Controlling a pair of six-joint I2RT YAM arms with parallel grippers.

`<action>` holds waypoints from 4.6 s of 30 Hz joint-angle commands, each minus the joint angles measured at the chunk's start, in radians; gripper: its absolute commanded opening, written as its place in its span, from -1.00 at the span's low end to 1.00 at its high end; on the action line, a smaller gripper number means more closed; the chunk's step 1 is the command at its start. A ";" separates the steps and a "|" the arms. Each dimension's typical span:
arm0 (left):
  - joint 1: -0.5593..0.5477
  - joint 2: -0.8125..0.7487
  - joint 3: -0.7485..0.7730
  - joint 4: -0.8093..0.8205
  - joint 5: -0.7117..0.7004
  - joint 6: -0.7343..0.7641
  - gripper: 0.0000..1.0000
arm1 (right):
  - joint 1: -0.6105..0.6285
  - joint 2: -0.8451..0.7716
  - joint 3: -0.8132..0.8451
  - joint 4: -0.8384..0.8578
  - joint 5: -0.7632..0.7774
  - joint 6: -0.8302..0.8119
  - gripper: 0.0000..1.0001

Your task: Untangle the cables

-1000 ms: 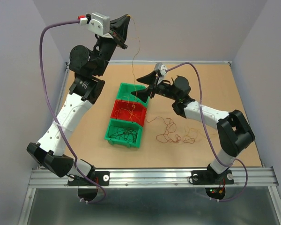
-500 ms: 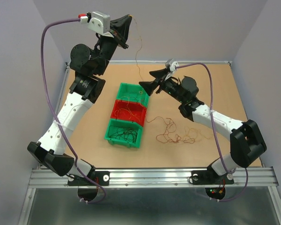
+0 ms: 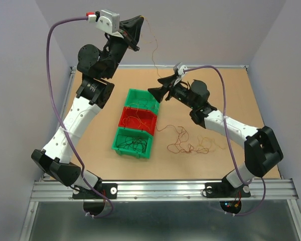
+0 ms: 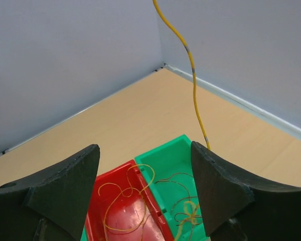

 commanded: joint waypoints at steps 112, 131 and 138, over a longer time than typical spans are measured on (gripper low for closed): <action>0.257 -0.101 -0.675 0.239 0.354 0.029 -1.00 | -0.021 0.546 0.456 -0.115 -0.161 0.047 -0.99; 0.235 0.263 -0.669 0.125 0.344 0.020 -1.00 | -0.030 0.797 0.739 -0.738 -0.017 -0.055 -0.71; 0.235 0.343 -0.617 0.098 0.278 0.043 -1.00 | -0.027 0.627 0.723 -0.733 -0.009 -0.039 -0.19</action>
